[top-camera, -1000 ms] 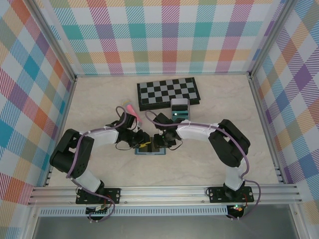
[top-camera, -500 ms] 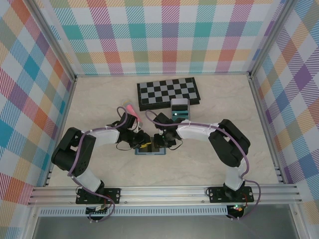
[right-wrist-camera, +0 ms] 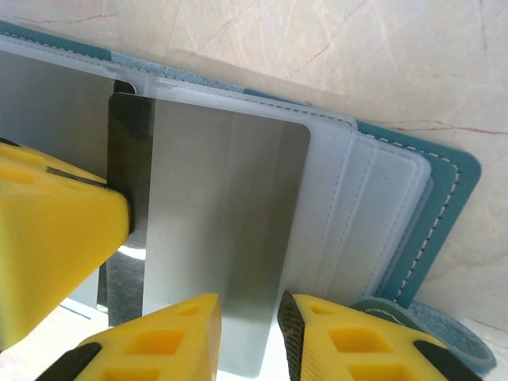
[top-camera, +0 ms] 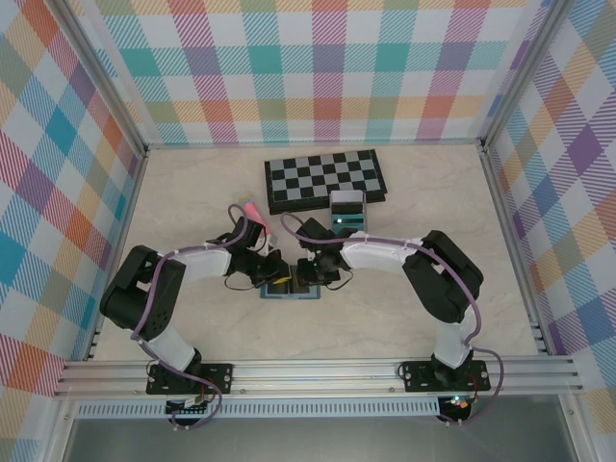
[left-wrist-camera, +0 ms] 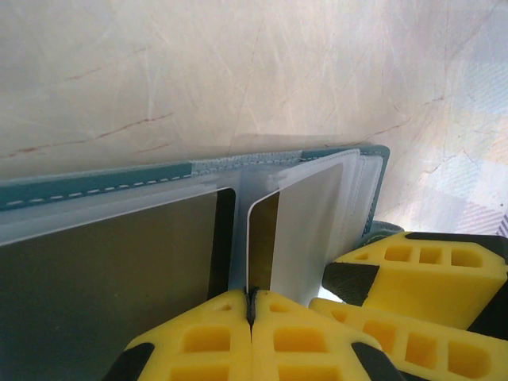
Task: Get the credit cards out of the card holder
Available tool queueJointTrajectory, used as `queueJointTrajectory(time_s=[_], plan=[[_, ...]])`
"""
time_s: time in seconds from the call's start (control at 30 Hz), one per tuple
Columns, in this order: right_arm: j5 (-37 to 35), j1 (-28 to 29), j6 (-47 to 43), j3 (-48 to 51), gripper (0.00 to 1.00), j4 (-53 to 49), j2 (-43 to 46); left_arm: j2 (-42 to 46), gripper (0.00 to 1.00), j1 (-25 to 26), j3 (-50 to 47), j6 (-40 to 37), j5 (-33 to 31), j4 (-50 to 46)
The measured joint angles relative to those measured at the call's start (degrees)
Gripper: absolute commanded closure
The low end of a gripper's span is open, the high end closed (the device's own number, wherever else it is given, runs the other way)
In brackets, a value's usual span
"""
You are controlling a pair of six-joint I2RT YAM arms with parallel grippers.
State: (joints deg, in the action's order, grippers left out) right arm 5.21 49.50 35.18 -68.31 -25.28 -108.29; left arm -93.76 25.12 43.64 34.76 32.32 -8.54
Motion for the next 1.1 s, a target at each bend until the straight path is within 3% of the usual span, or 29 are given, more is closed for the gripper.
queueJointTrajectory(time_s=[0.5, 0.67, 0.87, 1.1], plan=[[1.33, -0.31, 0.37, 2.56, 0.68, 1.16, 2.69, 10.67, 1.0, 0.31, 4.28, -4.85, -11.91, -17.99], [4.9, -1.57, 0.39, 3.89, 0.6, 1.77, 8.59, 16.96, 1.0, 0.31, 5.92, -5.77, -15.76, -23.32], [12.39, -5.03, 1.68, 5.73, 0.4, 7.76, 17.27, 23.19, 1.0, 0.31, 6.93, -5.16, -15.39, -24.2], [25.79, -11.82, 7.65, 10.71, 0.35, 18.03, 18.71, 27.76, 1.0, 0.31, 6.93, 0.2, -9.79, -20.28]])
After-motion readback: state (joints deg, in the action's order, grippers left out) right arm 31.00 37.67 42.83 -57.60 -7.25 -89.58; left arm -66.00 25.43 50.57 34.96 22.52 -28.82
